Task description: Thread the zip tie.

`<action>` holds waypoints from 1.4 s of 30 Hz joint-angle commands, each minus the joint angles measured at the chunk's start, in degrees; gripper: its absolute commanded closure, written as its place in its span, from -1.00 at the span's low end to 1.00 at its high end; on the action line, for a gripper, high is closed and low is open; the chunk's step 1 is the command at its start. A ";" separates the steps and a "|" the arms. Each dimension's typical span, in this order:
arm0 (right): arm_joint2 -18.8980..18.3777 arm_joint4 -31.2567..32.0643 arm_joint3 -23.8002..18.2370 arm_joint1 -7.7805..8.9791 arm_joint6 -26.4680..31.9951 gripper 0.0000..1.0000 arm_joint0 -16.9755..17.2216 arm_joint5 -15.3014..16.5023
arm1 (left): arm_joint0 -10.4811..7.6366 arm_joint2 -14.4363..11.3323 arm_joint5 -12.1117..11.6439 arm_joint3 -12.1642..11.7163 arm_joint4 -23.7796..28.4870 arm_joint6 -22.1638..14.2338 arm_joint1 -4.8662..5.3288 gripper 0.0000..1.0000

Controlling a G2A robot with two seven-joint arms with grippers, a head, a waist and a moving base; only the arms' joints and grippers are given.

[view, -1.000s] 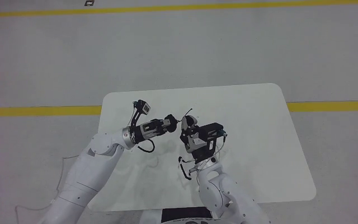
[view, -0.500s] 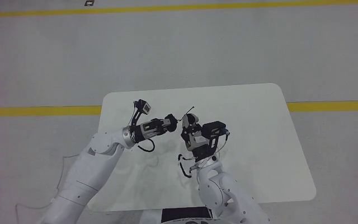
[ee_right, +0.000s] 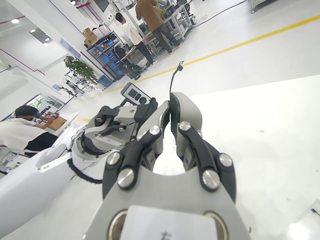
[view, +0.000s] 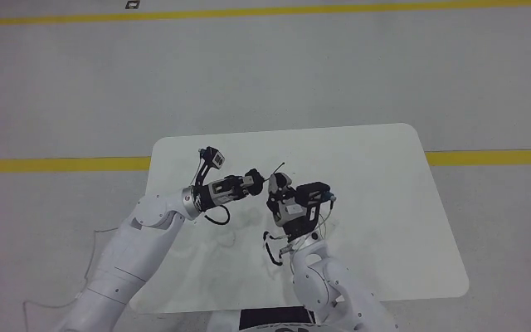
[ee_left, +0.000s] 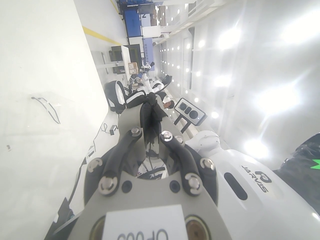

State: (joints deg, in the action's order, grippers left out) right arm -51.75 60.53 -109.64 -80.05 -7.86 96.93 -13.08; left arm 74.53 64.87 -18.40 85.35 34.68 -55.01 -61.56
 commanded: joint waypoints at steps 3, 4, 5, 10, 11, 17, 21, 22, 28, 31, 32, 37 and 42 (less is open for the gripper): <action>0.23 0.00 0.00 -0.06 0.26 1.00 0.16 0.04 | 0.27 0.09 -0.03 0.32 0.04 0.02 0.10 1.00; 0.29 0.04 0.00 -0.08 0.31 1.00 0.21 0.05 | 0.35 0.11 -0.02 0.43 0.02 0.02 0.13 1.00; 0.33 0.05 -0.04 -0.09 0.34 1.00 0.24 0.07 | 0.39 0.12 0.00 0.49 0.03 0.02 0.15 1.00; 0.31 0.32 -0.60 -0.13 0.41 0.36 0.41 0.05 | 0.64 0.28 0.06 0.77 0.09 0.37 0.26 1.00; 0.23 0.70 -0.86 -0.11 0.34 -0.36 0.45 0.05 | 0.80 0.43 0.07 0.83 0.43 0.76 0.28 1.00; -0.86 3.46 -3.08 0.14 -0.77 -1.00 0.95 0.20 | 1.18 1.54 0.13 1.19 0.85 1.72 0.52 1.00; -1.78 5.64 -4.59 0.42 -1.39 -1.00 1.57 0.90 | 1.41 2.09 0.16 1.55 1.08 1.79 0.66 1.00; -1.92 6.09 -4.90 0.48 -1.76 -1.00 1.73 1.32 | 1.53 2.19 0.14 1.65 1.61 1.93 0.66 1.00; -2.34 8.66 -4.93 0.76 -3.35 -1.00 1.96 3.16 | 1.42 2.41 -0.17 1.90 1.40 1.28 0.75 1.00; -2.34 8.66 -4.93 0.76 -3.35 -1.00 1.96 3.16 | 1.42 2.41 -0.17 1.90 1.40 1.28 0.75 1.00; -2.34 8.66 -4.93 0.76 -3.35 -1.00 1.96 3.16 | 1.42 2.41 -0.17 1.90 1.40 1.28 0.75 1.00; -3.23 24.81 -2.40 1.68 -5.54 -1.00 -0.10 5.74 | 1.84 2.99 3.70 0.96 12.66 2.82 0.31 1.00; -3.96 29.43 -0.56 2.66 -10.90 -1.00 -0.84 7.27 | 1.70 4.47 9.22 -1.63 22.73 -0.66 0.24 1.00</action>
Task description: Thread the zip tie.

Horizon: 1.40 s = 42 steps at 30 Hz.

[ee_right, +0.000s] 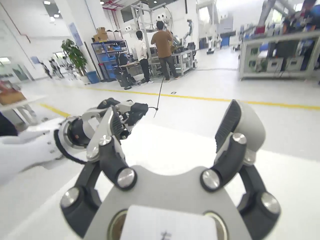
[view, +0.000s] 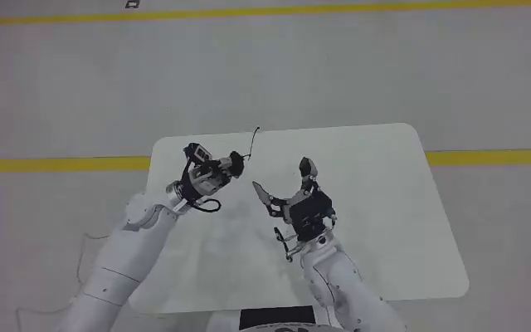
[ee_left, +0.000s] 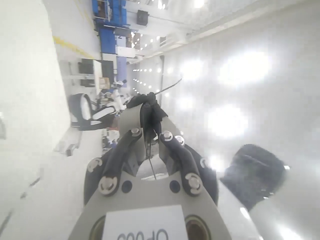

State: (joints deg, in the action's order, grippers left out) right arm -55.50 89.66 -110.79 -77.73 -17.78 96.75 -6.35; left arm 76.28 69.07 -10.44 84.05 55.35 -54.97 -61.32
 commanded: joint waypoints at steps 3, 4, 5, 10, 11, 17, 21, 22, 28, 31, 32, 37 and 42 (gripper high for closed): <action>0.24 0.30 1.77 1.61 -2.72 -1.00 -2.07 0.57 | -0.08 0.63 4.51 -1.03 6.30 -3.19 -0.05 1.00; 0.53 0.30 2.11 2.02 -3.37 -1.00 -2.54 0.46 | -0.05 0.55 5.49 -1.22 7.45 -3.89 -0.09 1.00; 0.87 0.30 2.55 2.46 -3.84 -1.00 -3.06 0.21 | -0.13 0.41 6.90 -1.44 8.81 -4.77 -0.14 1.00; 3.05 0.30 5.98 4.86 -4.64 -1.00 -7.15 -1.42 | -1.15 0.05 6.77 -2.89 8.98 -5.87 -0.37 1.00; 3.05 0.30 5.98 4.86 -4.64 -1.00 -7.15 -1.42 | -1.15 0.05 6.77 -2.89 8.98 -5.87 -0.37 1.00; 3.05 0.30 5.98 4.86 -4.64 -1.00 -7.15 -1.42 | -1.01 -0.14 7.16 -2.77 9.18 -5.23 -0.42 1.00; 3.92 0.30 7.65 5.66 -4.75 -1.00 -10.17 -0.65 | -0.41 -1.21 11.81 -2.49 15.89 -4.95 -0.94 1.00; 4.69 0.30 8.11 5.98 -4.99 -1.00 -10.88 -1.16 | -0.38 -1.42 12.93 -2.65 16.99 -5.14 -1.03 1.00; 10.83 0.30 12.09 8.44 -5.62 -1.00 -16.83 -7.38 | -0.75 -2.05 16.86 -3.65 22.56 -6.68 -1.55 1.00; 14.09 0.30 13.67 9.59 -5.59 -1.00 -19.47 -11.13 | -1.47 -1.90 15.32 -4.12 21.31 -6.75 -1.67 1.00; 14.65 0.30 13.80 9.80 -5.53 -1.00 -19.88 -11.79 | -1.52 -1.92 14.98 -4.17 20.80 -6.80 -1.66 1.00; 14.65 0.30 13.80 9.80 -5.53 -1.00 -19.88 -11.79 | -1.52 -1.92 14.98 -4.17 20.80 -6.80 -1.66 1.00; 14.41 0.30 13.85 9.58 -5.55 -1.00 -19.82 -11.96 | -0.84 -2.35 17.26 -2.97 22.69 -5.43 -1.88 1.00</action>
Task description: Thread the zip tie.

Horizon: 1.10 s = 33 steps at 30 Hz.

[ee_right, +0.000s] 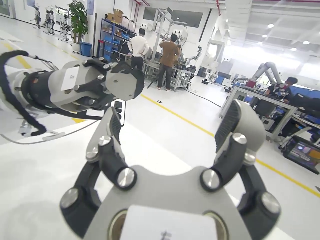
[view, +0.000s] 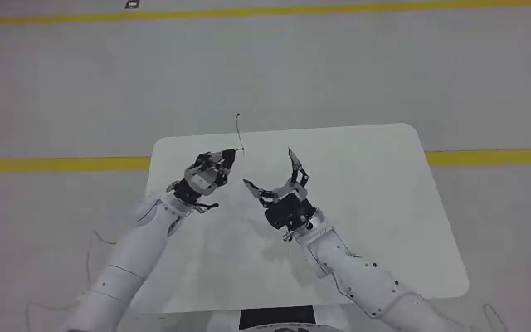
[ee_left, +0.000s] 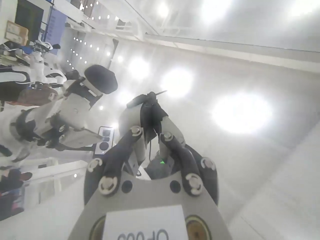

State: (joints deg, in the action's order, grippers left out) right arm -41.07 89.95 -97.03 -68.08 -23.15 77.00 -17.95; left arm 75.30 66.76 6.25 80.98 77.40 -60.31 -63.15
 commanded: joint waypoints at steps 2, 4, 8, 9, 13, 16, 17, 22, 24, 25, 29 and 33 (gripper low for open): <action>0.08 0.00 0.60 -0.27 -0.86 -1.00 -0.67 -1.53 | 0.27 -0.01 1.22 0.20 1.28 -0.04 -0.11 1.00; -0.49 0.00 1.20 -0.47 -1.64 -1.00 -1.33 -1.53 | 0.35 -0.08 1.29 0.30 0.98 -0.11 -0.15 1.00; -0.74 0.00 1.31 -0.54 -2.13 -1.00 -1.48 -1.53 | 0.25 -0.22 1.26 0.51 -0.01 -0.66 -0.15 1.00; -0.74 0.00 1.31 -0.54 -2.13 -1.00 -1.48 -1.53 | 0.25 -0.22 1.26 0.51 -0.01 -0.66 -0.15 1.00; -0.86 0.00 1.10 -0.57 -1.85 -1.00 -1.51 -0.89 | 0.43 -0.41 1.15 1.27 -0.18 0.85 -0.23 1.00; -0.46 0.00 1.50 -0.52 -2.18 -1.00 -2.11 -1.28 | 0.76 -0.55 1.73 1.84 0.71 1.67 -0.37 1.00; -0.13 0.00 1.70 -0.47 -2.23 -1.00 -2.41 -1.52 | 0.79 -0.59 1.80 1.94 0.63 1.79 -0.40 1.00; 0.73 0.00 2.22 -0.08 -2.37 -0.10 -3.45 -1.53 | 1.24 -0.76 2.33 2.11 2.59 2.26 -0.68 1.00; 0.76 0.00 2.12 0.02 -2.57 0.06 -3.47 -1.53 | 1.32 -0.87 2.62 2.12 3.83 2.16 -0.83 1.00; 0.71 0.00 2.07 0.07 -2.73 0.08 -3.41 -1.53 | 1.32 -0.94 2.93 2.05 4.20 2.20 -0.90 1.00; 0.76 0.00 2.18 0.21 -3.07 0.12 -3.41 -1.53 | 1.43 -0.85 3.03 1.92 4.79 2.31 -1.05 1.00; 1.24 0.00 2.29 0.36 -3.18 0.16 -3.72 -1.53 | 1.49 -0.82 3.11 1.91 4.77 2.24 -1.08 1.00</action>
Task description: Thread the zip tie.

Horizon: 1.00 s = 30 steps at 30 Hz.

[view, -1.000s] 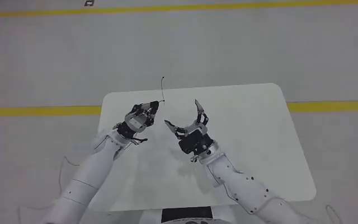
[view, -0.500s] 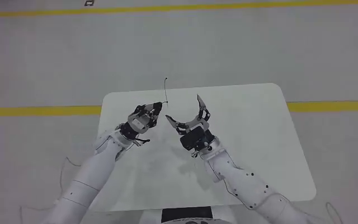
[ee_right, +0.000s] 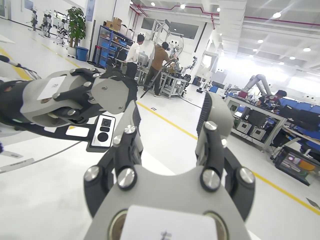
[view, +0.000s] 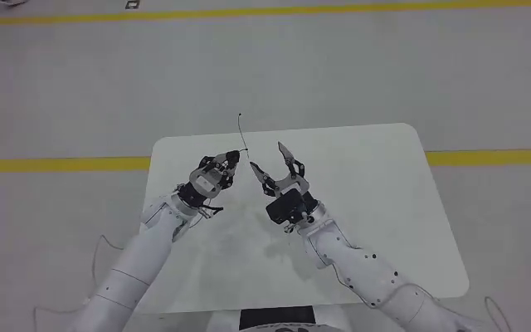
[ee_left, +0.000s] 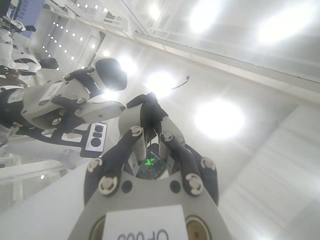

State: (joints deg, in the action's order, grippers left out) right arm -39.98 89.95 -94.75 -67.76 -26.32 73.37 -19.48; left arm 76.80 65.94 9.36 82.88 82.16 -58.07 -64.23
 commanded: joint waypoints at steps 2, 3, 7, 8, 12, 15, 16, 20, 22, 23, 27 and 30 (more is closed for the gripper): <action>0.55 0.00 -0.07 0.07 0.06 0.18 -0.23 0.00 | 0.00 0.00 0.00 0.00 0.00 0.00 0.00 1.00; 0.87 0.00 -0.09 0.09 0.08 0.22 -0.33 0.00 | 0.00 0.00 0.00 0.00 0.00 0.00 0.00 1.00; 2.19 0.00 0.07 0.11 0.25 0.22 -0.76 0.00 | 0.00 0.00 0.00 0.00 0.00 0.00 0.00 1.00; 2.46 0.00 0.22 0.11 0.30 0.22 -0.90 0.00 | 0.00 0.00 0.00 0.00 0.00 0.00 0.00 1.00; 2.95 0.00 0.45 -0.04 0.40 0.24 -1.17 0.00 | 0.00 0.00 0.00 0.00 0.00 0.00 0.00 1.00; 3.04 0.00 0.62 -0.26 0.35 0.26 -1.30 0.00 | 0.00 0.00 0.00 0.00 0.00 0.00 0.00 1.00; 3.07 0.00 0.74 -0.36 0.32 0.28 -1.40 0.00 | 0.00 0.00 0.00 0.00 0.00 0.00 0.00 1.00; 3.18 0.00 1.10 -0.76 0.22 0.34 -1.72 0.00 | 0.00 0.00 0.00 0.00 0.00 0.00 0.00 1.00; 3.23 0.00 1.26 -0.97 0.14 0.34 -1.85 0.00 | 0.00 0.00 0.00 0.00 0.00 0.00 0.00 1.00; 3.26 0.00 1.38 -1.11 0.09 0.34 -1.95 0.00 | 0.00 0.00 0.00 0.00 0.00 0.00 0.00 1.00; 3.25 0.00 1.84 -1.54 -0.11 0.36 -2.17 0.00 | 0.00 0.00 0.00 0.00 0.00 0.00 0.00 1.00; 3.11 0.00 2.16 -1.86 -0.22 0.44 -2.32 0.00 | 0.00 0.00 0.00 0.00 0.00 0.00 0.00 1.00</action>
State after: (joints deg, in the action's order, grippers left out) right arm -36.81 89.95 -92.70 -69.52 -26.51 71.10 -19.48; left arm 76.80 65.93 9.36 82.88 82.17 -58.07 -64.23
